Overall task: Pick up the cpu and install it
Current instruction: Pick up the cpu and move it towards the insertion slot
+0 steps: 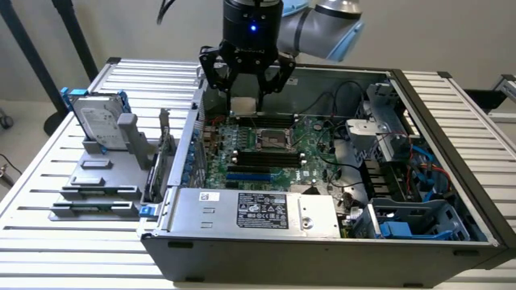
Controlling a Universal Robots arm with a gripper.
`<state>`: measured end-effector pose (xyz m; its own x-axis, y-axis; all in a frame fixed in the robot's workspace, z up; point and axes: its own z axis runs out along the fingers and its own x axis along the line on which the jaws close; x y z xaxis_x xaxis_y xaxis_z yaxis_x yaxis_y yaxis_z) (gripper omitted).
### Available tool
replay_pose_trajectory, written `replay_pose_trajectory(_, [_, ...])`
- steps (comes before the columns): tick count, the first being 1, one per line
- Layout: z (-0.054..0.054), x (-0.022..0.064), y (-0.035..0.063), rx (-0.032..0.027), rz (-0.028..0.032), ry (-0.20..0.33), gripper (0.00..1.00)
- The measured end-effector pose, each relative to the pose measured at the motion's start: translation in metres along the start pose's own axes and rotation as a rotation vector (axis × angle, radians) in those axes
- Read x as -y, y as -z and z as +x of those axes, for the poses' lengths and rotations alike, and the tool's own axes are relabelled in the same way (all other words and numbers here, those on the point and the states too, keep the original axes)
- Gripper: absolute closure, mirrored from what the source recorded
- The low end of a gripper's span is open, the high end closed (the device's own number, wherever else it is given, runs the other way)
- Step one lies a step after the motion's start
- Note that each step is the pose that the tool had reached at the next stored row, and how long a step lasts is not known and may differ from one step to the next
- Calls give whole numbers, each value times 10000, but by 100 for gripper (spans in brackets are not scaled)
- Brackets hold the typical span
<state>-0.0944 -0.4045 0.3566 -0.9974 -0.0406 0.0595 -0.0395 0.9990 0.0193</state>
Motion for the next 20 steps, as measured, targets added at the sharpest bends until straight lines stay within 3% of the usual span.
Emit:
replay_pose_trajectory(13, [-544, -321, -210, 0, -1, 1, 45])
replay_pose_trajectory(20, [-718, -531, -331, 0, -1, -1, 45])
